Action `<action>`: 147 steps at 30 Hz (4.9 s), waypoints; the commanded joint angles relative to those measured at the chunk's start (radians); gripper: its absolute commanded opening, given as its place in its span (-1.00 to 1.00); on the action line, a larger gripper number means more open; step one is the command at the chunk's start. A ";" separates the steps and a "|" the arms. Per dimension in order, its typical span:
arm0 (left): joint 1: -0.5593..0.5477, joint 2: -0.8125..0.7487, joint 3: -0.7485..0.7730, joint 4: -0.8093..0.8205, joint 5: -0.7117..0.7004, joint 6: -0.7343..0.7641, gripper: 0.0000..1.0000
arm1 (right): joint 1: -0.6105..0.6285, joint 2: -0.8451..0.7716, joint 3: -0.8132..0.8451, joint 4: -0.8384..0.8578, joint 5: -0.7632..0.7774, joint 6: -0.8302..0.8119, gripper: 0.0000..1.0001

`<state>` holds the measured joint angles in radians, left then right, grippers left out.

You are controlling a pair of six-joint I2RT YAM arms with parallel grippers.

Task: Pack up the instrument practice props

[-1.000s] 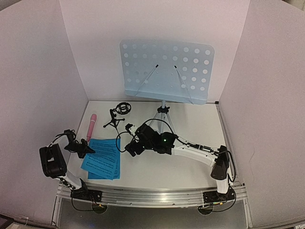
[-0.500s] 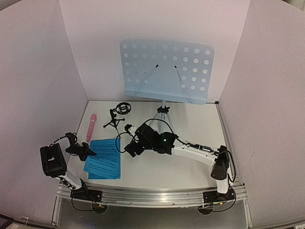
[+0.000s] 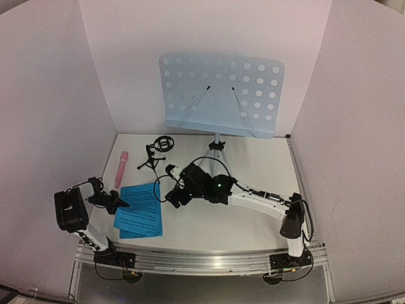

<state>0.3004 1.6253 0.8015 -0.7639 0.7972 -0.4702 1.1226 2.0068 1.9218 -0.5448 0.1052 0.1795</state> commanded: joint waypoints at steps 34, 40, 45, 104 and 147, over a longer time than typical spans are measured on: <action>0.004 -0.060 -0.035 0.024 -0.090 -0.071 -0.26 | -0.012 0.010 0.031 0.012 -0.049 0.012 0.85; 0.004 -0.062 0.024 -0.108 -0.248 -0.021 0.11 | -0.012 0.010 0.030 0.012 -0.060 0.017 0.85; 0.004 -0.067 0.065 -0.142 -0.311 0.000 0.25 | -0.012 0.013 0.034 0.013 -0.067 0.017 0.85; 0.003 -0.075 -0.067 0.026 -0.402 -0.019 0.51 | 0.032 0.637 0.324 0.052 -0.515 0.632 0.24; -0.336 -0.509 0.351 0.376 -0.038 0.338 0.42 | -0.061 -0.338 -0.426 0.028 -0.104 0.145 0.88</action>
<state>0.1239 1.3068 1.2298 -0.7435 0.6608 -0.2464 1.1325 1.8088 1.6093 -0.5041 -0.0612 0.3543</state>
